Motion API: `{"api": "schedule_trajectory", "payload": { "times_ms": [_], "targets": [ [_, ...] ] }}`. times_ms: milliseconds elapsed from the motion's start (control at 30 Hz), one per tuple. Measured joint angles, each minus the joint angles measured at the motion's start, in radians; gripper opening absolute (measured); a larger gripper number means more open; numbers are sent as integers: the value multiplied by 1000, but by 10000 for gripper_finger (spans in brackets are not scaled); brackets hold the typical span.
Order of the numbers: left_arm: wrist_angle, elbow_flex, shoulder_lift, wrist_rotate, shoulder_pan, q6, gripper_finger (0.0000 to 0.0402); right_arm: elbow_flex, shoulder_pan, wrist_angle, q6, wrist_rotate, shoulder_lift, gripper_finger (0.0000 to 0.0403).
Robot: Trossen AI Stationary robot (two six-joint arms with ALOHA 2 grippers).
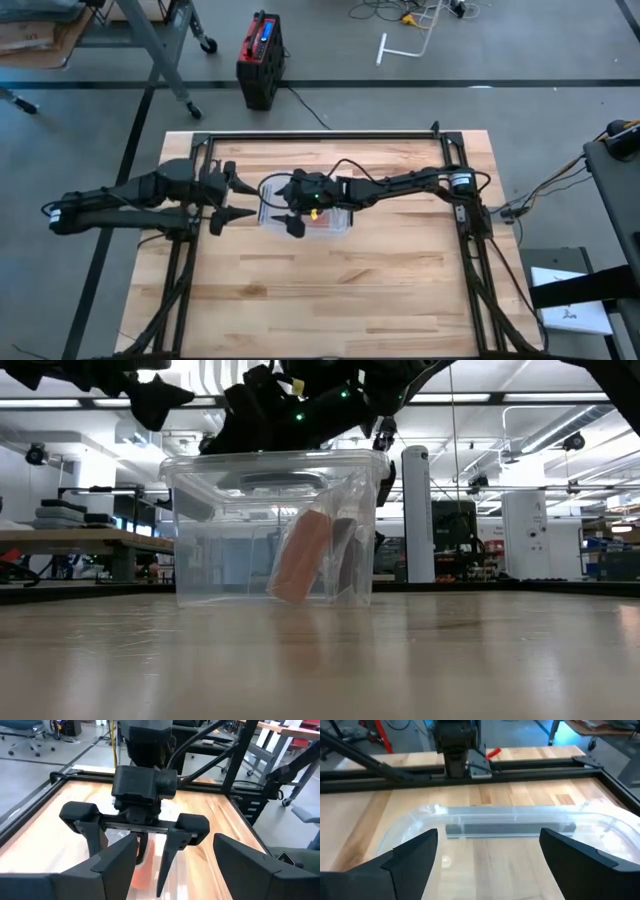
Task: Roll bandage
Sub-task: Close the transparent bin
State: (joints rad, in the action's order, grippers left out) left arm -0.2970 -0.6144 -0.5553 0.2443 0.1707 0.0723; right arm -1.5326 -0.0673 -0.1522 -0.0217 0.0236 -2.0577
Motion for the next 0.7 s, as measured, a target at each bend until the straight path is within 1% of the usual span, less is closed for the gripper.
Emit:
{"api": "schedule_trajectory", "payload": {
  "times_ms": [267,500,633,700],
  "targets": [
    [-46,-8,-56,0,0,40,242,4,6,162,33,2,44,345],
    [-74,-8,-115,-13,0,42,227,24,50,372,72,29,140,345],
    [-64,21,-153,-29,0,19,220,92,84,393,89,31,225,345],
    [-9,57,-176,-44,0,-3,217,130,87,352,89,20,262,345]
  ]
}}
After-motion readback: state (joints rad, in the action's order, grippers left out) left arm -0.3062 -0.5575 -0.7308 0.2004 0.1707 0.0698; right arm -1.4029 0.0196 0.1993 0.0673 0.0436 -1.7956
